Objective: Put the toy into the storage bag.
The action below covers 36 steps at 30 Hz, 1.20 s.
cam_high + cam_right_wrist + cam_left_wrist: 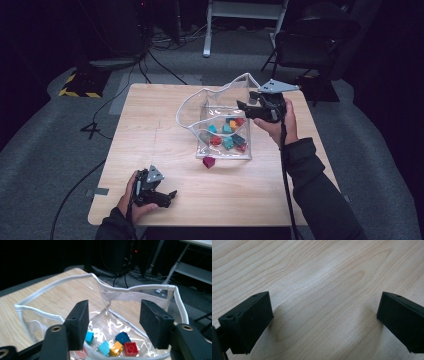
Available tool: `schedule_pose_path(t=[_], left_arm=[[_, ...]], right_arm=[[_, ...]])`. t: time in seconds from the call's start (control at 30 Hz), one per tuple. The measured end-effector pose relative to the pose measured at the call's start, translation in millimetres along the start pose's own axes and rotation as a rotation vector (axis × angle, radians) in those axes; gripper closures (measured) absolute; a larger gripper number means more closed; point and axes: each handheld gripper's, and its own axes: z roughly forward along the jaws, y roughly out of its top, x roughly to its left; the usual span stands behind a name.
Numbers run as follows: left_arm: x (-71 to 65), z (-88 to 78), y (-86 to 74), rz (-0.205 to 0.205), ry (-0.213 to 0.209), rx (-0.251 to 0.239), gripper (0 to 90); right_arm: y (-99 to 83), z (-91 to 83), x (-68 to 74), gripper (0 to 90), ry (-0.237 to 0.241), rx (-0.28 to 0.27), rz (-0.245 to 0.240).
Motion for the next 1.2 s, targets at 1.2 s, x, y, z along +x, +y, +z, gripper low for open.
schedule_pose_path(t=[1.2], left_arm=[[-0.1, 0.2, 0.0, 0.000, 0.000, -0.001, 0.4]], right_arm=[[-86.1, -22.5, 89.2, 24.4, 0.308, 0.011, -0.221]])
